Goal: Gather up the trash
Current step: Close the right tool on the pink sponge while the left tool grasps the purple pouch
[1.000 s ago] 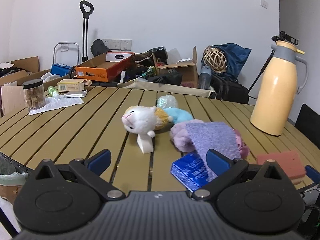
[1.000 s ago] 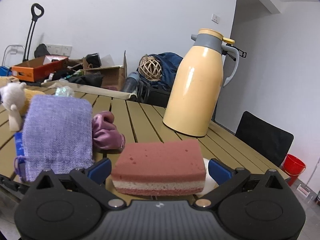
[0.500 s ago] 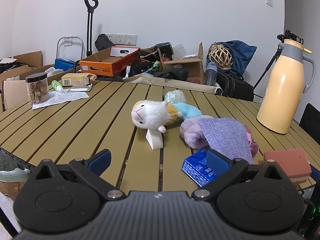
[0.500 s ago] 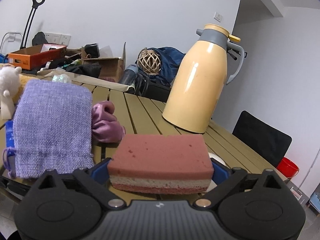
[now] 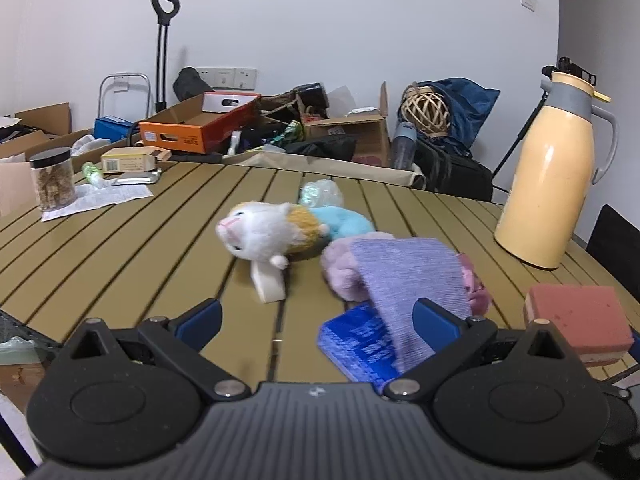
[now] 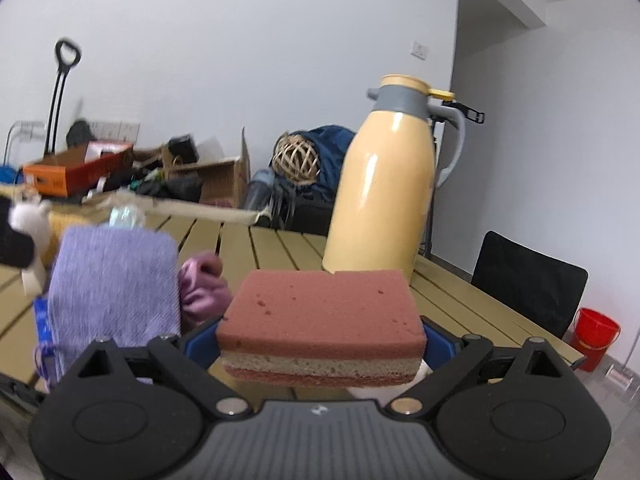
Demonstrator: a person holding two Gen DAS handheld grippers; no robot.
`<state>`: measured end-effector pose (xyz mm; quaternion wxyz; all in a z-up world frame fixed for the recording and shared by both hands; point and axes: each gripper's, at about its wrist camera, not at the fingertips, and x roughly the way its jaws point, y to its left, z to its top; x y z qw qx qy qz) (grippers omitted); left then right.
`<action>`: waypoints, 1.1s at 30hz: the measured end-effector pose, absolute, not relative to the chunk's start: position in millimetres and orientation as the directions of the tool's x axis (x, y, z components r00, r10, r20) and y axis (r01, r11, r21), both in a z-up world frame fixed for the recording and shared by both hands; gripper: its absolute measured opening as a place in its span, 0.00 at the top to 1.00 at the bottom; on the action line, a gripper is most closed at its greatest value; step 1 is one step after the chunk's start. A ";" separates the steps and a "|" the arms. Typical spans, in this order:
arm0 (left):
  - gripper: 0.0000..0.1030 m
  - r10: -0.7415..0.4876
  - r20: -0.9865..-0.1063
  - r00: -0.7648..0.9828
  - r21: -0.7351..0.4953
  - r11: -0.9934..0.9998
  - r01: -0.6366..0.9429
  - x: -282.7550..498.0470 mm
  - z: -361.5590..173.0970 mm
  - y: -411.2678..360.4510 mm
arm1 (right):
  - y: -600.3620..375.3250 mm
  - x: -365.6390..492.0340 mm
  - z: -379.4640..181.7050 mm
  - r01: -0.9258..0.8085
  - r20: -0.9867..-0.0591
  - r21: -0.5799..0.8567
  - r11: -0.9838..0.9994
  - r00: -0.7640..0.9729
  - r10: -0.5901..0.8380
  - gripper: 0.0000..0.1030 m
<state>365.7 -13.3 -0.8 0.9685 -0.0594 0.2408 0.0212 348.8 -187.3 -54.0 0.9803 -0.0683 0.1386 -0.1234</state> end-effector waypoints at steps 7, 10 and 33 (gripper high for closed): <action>0.00 0.015 -0.450 0.893 -0.065 0.997 -0.050 376.9 -7.7 -57.1 | -228.5 334.5 -44.6 0.257 -0.217 -0.062 0.964 0.940 -0.264 0.05; 0.00 0.014 -0.454 0.891 -0.041 0.998 -0.037 381.3 -14.1 -77.4 | -246.4 331.7 -43.0 0.283 -0.209 -0.029 0.959 0.936 -0.282 0.05; 0.10 0.213 -0.443 0.871 0.166 0.974 -0.153 404.4 -48.0 -139.4 | -297.4 325.7 -54.8 0.348 -0.245 0.022 0.937 0.911 -0.333 0.05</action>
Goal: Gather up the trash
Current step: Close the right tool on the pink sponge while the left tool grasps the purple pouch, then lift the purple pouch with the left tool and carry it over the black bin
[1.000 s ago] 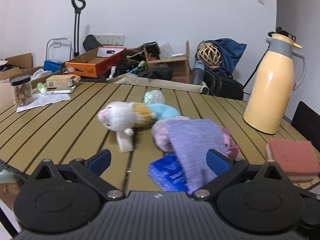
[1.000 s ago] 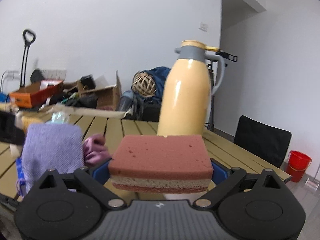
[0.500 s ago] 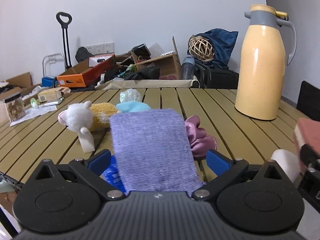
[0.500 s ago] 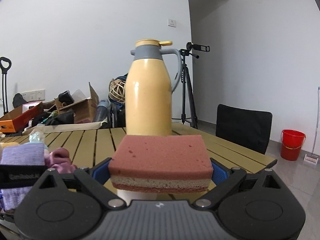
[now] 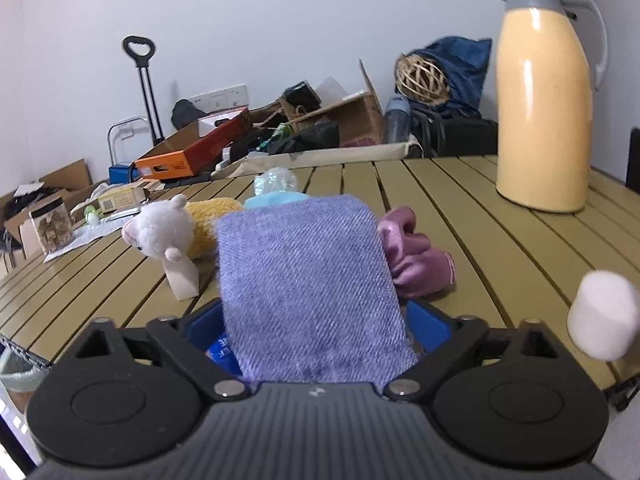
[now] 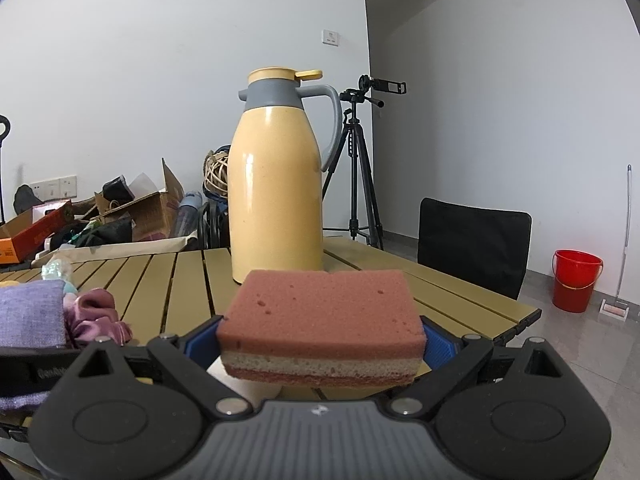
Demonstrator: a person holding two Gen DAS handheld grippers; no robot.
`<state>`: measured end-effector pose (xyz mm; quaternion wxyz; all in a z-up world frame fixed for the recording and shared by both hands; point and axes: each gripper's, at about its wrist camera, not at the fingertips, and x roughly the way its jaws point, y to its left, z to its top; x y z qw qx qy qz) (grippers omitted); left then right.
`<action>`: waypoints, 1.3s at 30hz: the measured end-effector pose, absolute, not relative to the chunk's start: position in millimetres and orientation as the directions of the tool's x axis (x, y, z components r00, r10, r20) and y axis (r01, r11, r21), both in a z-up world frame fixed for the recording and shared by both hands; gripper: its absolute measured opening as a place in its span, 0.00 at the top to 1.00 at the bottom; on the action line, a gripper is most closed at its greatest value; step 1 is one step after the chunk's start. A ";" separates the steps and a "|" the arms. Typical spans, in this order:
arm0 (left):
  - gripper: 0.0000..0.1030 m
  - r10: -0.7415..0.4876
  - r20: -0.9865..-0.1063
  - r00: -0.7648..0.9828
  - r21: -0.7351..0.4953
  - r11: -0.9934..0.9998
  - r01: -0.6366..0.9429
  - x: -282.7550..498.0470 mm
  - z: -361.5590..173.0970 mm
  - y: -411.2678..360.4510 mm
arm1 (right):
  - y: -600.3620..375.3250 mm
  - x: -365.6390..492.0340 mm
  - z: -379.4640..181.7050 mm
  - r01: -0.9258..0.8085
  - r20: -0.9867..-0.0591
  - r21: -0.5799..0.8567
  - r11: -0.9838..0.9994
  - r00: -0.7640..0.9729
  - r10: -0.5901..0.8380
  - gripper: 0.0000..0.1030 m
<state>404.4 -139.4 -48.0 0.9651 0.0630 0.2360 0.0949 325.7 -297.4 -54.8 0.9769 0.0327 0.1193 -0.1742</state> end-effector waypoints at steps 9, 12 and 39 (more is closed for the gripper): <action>0.41 0.201 -0.454 0.868 0.177 0.975 -0.134 397.5 -50.0 -139.1 | -296.4 321.7 -53.0 0.332 -0.241 0.033 0.943 0.918 -0.315 0.05; 0.59 0.178 -0.447 0.877 0.177 0.978 -0.108 392.0 -46.9 -138.6 | -295.5 320.6 -52.0 0.329 -0.239 0.036 0.944 0.920 -0.312 0.05; 0.82 0.048 -0.320 0.946 0.071 0.997 -0.026 317.7 5.9 -96.0 | -272.4 285.9 -35.7 0.222 -0.179 0.061 0.973 0.962 -0.209 0.05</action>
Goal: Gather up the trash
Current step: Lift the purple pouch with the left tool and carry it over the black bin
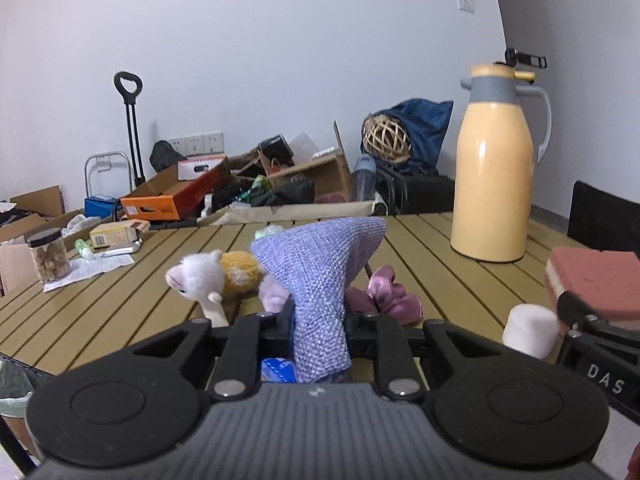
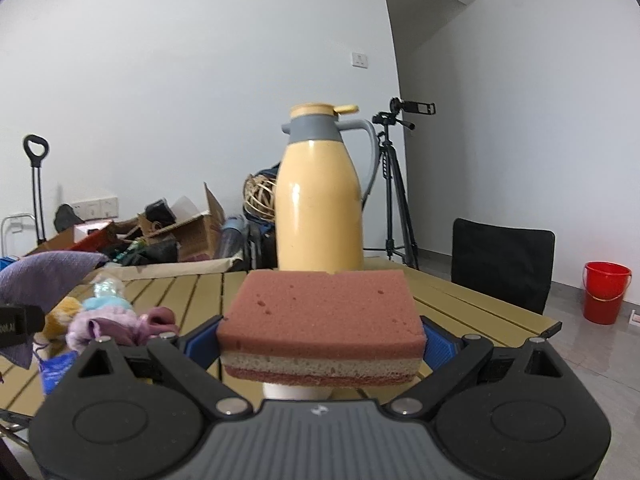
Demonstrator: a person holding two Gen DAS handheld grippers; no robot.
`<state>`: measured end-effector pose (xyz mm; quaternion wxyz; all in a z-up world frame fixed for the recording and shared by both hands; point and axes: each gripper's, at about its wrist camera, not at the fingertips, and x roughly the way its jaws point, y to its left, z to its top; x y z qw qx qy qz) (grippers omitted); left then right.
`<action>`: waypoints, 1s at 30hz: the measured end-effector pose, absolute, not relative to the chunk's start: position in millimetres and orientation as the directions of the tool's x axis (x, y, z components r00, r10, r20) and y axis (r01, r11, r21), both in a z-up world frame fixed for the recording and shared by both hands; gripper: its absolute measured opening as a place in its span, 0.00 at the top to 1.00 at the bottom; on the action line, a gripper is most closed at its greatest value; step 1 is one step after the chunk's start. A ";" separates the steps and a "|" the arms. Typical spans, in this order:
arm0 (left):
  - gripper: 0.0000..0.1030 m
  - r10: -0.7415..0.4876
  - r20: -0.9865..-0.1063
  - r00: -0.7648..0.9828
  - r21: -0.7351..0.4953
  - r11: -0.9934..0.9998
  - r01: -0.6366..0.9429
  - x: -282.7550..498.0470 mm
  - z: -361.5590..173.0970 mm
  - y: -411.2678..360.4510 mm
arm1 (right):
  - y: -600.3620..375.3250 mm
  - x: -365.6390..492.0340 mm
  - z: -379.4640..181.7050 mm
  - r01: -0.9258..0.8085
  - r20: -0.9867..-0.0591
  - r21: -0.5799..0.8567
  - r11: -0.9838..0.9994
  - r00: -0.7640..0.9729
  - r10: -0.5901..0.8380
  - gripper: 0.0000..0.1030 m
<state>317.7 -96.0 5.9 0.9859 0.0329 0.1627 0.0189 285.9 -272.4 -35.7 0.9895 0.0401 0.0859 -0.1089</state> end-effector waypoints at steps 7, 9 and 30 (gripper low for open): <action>0.82 0.035 -0.325 0.945 0.050 0.999 -0.020 286.6 16.5 -82.5 | -263.6 258.3 -32.8 0.180 -0.168 0.077 0.981 0.972 -0.165 0.05; 0.82 0.036 -0.333 0.942 0.047 0.999 -0.022 277.1 17.2 -77.8 | -261.7 249.4 -34.1 0.169 -0.175 0.081 0.982 0.973 -0.153 0.05; 0.82 0.103 -0.471 0.876 0.082 0.994 -0.073 184.1 -0.7 -19.1 | -231.4 164.0 -73.1 0.057 -0.306 -0.002 0.998 0.950 -0.055 0.05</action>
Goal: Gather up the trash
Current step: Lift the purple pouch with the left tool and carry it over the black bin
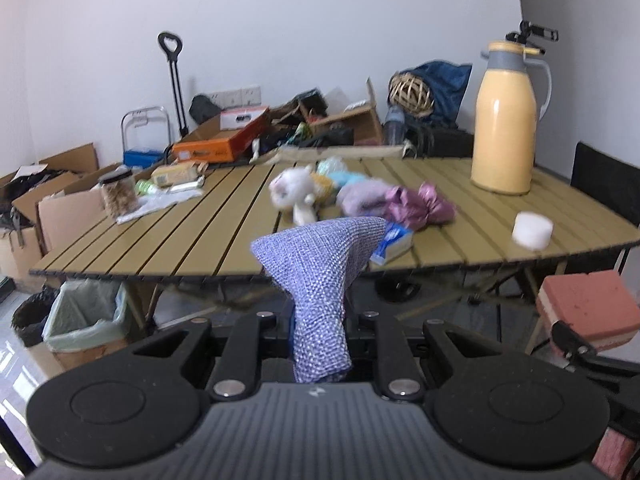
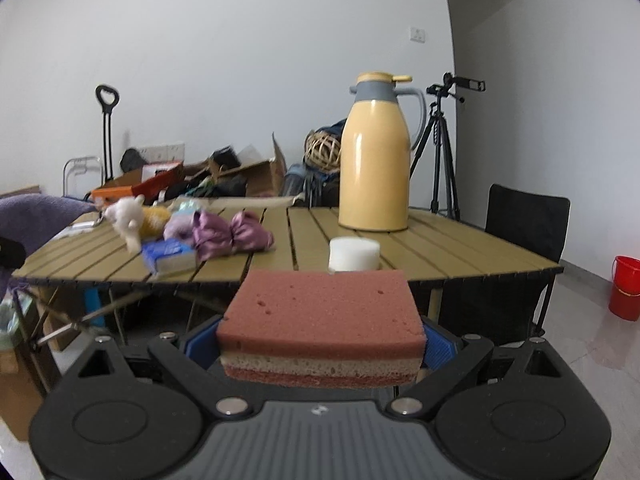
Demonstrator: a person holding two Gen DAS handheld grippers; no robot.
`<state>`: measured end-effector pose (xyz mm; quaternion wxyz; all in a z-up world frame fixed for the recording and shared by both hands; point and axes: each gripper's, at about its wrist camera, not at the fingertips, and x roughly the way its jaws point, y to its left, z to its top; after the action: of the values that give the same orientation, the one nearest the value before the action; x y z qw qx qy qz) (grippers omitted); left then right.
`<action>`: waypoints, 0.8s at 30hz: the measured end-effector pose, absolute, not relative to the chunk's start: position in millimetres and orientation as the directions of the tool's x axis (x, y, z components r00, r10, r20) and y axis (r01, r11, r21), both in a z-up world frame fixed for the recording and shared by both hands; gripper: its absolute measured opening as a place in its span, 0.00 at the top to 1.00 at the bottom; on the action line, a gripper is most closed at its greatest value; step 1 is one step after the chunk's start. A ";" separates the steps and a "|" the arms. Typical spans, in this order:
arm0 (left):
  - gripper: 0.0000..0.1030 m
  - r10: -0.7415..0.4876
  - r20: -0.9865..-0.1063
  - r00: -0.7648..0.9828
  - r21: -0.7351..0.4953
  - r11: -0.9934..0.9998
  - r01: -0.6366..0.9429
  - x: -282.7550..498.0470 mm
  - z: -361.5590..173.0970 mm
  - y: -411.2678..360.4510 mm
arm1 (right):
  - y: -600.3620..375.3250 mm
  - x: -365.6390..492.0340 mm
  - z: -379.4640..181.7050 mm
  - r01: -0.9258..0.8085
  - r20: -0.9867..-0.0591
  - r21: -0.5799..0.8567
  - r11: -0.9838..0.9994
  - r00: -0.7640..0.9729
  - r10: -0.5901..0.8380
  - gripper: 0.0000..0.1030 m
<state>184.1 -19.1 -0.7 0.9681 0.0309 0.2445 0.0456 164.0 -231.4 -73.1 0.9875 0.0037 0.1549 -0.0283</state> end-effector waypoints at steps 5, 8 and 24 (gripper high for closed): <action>0.82 0.130 -0.528 0.839 0.087 0.991 -0.099 171.8 -19.9 0.9 | -225.9 158.0 -84.1 0.036 -0.353 -0.009 0.999 0.935 -0.037 0.05; 0.82 0.144 -0.568 0.811 0.089 0.990 -0.113 170.2 -32.4 12.6 | -223.7 157.9 -91.1 0.026 -0.384 -0.009 1.000 0.923 -0.027 0.05; 0.82 0.131 -0.785 0.606 0.031 0.984 -0.173 194.0 -105.2 49.9 | -223.1 174.1 -124.8 0.014 -0.522 -0.015 1.000 0.852 -0.020 0.05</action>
<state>194.0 49.9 -105.2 0.8957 -0.0237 0.4359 0.0848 174.1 -223.1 -124.8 0.9624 -0.0053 0.2715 -0.0087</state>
